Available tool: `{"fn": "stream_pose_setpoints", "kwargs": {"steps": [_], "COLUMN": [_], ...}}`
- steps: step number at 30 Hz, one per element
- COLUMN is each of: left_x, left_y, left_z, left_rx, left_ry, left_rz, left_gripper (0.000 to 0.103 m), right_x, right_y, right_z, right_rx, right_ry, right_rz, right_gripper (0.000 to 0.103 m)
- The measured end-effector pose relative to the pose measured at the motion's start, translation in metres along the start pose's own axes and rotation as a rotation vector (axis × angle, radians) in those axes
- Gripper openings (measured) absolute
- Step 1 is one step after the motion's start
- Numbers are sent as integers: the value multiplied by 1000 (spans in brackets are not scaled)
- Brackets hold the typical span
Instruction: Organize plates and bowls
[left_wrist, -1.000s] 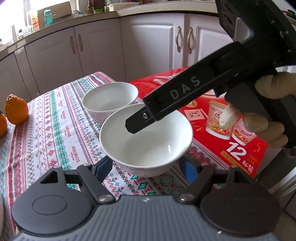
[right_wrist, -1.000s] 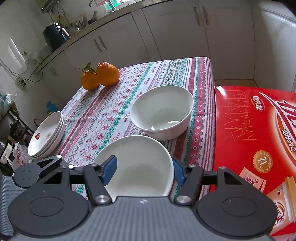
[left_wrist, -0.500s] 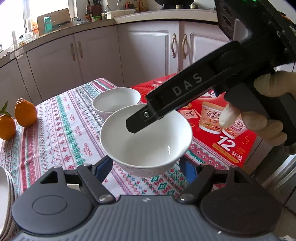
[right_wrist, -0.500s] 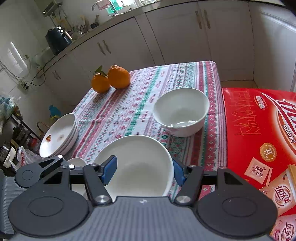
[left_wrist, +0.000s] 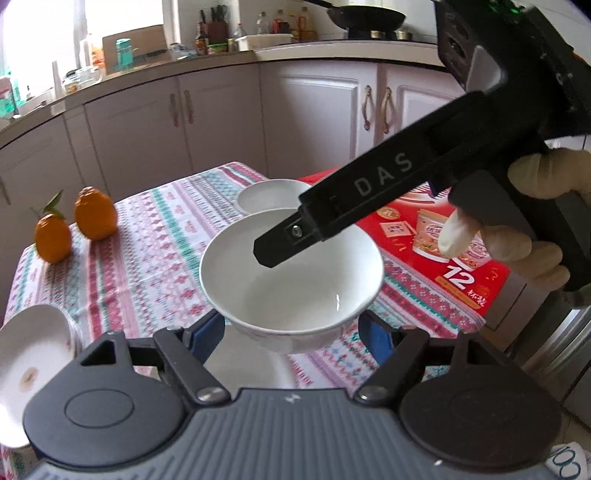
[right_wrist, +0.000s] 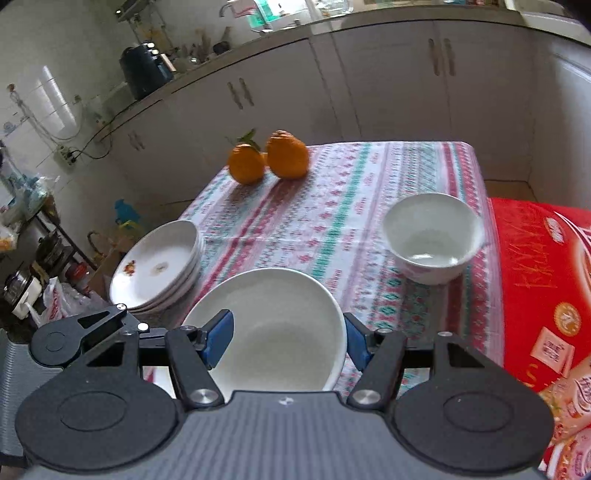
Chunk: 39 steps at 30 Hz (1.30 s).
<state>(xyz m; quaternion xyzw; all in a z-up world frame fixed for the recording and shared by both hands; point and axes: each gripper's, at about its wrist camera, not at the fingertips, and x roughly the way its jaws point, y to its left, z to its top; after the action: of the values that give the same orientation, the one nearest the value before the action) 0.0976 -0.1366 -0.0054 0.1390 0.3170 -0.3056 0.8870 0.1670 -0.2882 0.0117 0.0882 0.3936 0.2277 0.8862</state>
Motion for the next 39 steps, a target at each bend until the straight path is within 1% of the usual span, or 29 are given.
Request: {"fn": "stream_pose_setpoints", "kwargs": {"steps": [7, 12, 18, 24, 39], "left_x": [-17, -24, -33, -31, -25], "left_y": [19, 32, 40, 47, 53], "left_z": [-12, -22, -32, -37, -43], "left_rx": [-27, -51, -67, -74, -85], "left_ry": [-3, 2, 0, 12, 51], "left_rz": [35, 39, 41, 32, 9], "left_gripper": [79, 79, 79, 79, 79], "right_x": [14, 24, 32, 40, 51], "right_y": [29, 45, 59, 65, 63], "right_z": [5, 6, 4, 0, -5], "right_rx": [-44, -61, -74, -75, -61], "right_ry": [12, 25, 36, 46, 74], "right_rz": [25, 43, 38, 30, 28], "right_gripper": [69, 69, 69, 69, 69]}}
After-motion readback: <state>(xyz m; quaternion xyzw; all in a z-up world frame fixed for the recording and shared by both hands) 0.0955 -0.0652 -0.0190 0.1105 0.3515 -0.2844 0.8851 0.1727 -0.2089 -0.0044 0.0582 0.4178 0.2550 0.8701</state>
